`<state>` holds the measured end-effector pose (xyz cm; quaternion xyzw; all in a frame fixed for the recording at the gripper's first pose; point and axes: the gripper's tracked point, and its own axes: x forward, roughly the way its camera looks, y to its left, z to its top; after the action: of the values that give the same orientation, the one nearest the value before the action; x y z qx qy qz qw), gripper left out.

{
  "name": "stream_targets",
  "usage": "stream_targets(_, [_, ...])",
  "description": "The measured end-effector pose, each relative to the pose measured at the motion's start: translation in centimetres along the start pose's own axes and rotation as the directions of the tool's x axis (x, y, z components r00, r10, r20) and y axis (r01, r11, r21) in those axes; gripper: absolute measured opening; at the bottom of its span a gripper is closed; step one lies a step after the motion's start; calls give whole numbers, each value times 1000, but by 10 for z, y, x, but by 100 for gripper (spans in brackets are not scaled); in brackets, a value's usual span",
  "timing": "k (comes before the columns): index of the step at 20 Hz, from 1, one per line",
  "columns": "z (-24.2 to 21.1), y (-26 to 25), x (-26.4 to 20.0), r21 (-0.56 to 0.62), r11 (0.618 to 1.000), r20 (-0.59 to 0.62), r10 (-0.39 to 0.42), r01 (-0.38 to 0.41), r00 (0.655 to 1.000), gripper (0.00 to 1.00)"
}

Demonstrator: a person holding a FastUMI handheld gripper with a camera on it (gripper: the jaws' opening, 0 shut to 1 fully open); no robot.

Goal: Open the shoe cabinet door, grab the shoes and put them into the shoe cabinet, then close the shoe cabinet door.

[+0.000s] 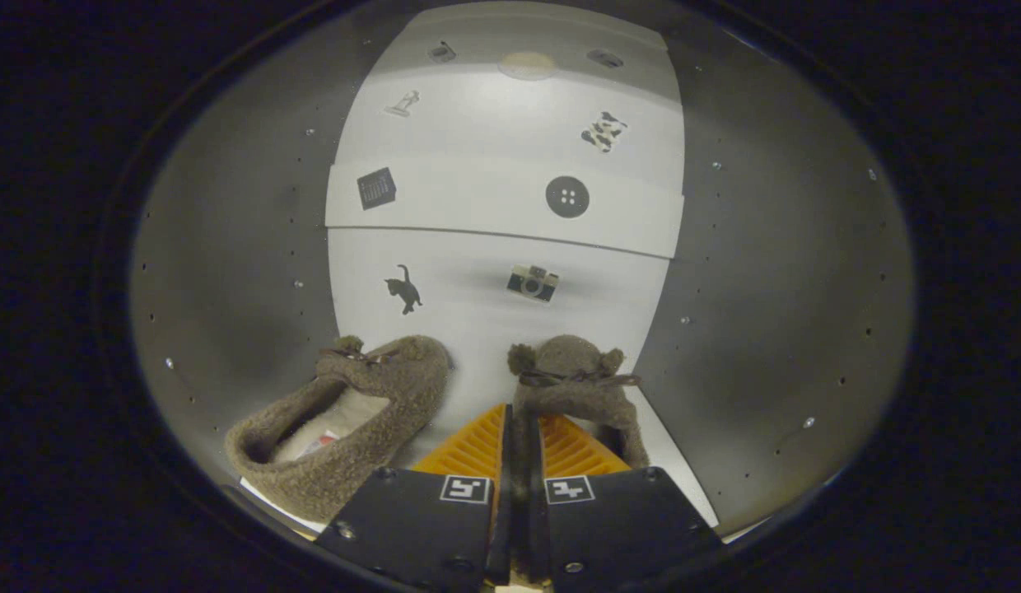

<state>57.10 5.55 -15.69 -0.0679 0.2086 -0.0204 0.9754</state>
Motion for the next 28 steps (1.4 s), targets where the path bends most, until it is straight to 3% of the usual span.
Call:
stream_targets(7, [20, 7, -46, 49, 998, 79, 34, -38, 996, 38])
stream_targets(9, [28, 5, -69, 51, 998, 120, 16, -22, 993, 53])
stream_targets(12, [28, 12, -111, 59, 998, 141, 28, -36, 990, 93])
stream_targets(13, [25, 16, -127, 67, 996, 143, 45, -55, 989, 97])
stream_targets(20, [30, 29, -273, 111, 981, 225, 132, -160, 965, 99])
stream_targets(24, [26, 30, -370, 44, 969, 256, 223, -242, 940, 99])
stream_targets(28, [25, 1, -471, -8, 973, 341, 219, -231, 914, 99])
